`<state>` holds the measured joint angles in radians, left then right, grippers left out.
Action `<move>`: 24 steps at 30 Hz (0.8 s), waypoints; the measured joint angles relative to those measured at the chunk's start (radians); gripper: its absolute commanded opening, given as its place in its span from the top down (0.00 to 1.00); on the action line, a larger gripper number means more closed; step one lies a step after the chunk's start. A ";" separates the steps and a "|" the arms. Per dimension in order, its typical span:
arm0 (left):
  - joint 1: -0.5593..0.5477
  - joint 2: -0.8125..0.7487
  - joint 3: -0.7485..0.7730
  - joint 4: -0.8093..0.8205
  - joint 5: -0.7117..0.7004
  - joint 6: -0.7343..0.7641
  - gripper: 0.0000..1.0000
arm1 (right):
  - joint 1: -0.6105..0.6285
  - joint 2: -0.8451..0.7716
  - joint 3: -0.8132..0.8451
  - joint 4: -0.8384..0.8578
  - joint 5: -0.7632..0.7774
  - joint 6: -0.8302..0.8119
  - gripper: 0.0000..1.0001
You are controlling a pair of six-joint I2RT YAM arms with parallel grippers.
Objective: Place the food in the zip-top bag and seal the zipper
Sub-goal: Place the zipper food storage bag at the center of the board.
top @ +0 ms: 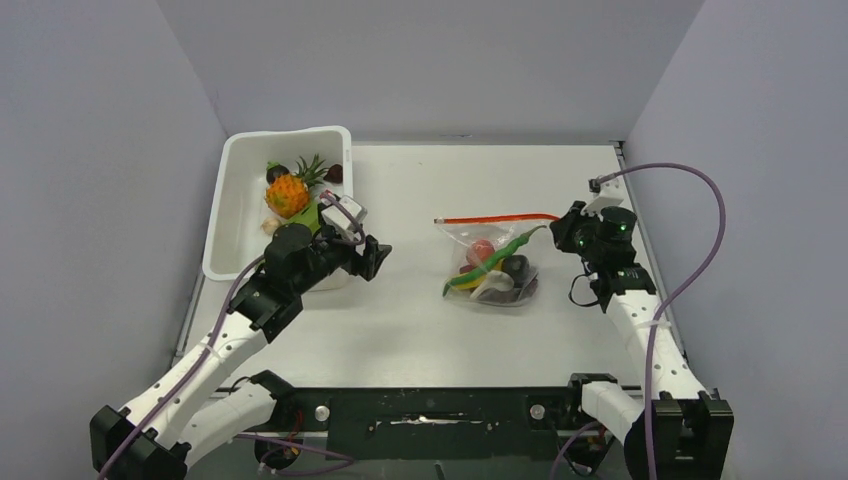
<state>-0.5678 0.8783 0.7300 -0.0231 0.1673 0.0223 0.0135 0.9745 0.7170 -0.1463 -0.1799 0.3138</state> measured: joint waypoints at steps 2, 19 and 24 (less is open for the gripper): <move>0.000 0.028 0.031 -0.045 -0.038 -0.033 0.24 | -0.036 0.047 0.002 0.024 0.006 0.021 1.00; 0.000 0.050 0.083 -0.129 -0.211 -0.134 0.22 | -0.238 0.328 0.156 0.046 -0.048 0.061 0.65; 0.000 0.031 0.070 -0.109 -0.311 -0.180 0.22 | -0.232 0.295 0.169 -0.006 -0.049 0.054 0.40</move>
<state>-0.5678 0.9096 0.8001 -0.1318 -0.1432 -0.1574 -0.2188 1.2694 0.8864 -0.1520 -0.2287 0.3679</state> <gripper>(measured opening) 0.775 0.481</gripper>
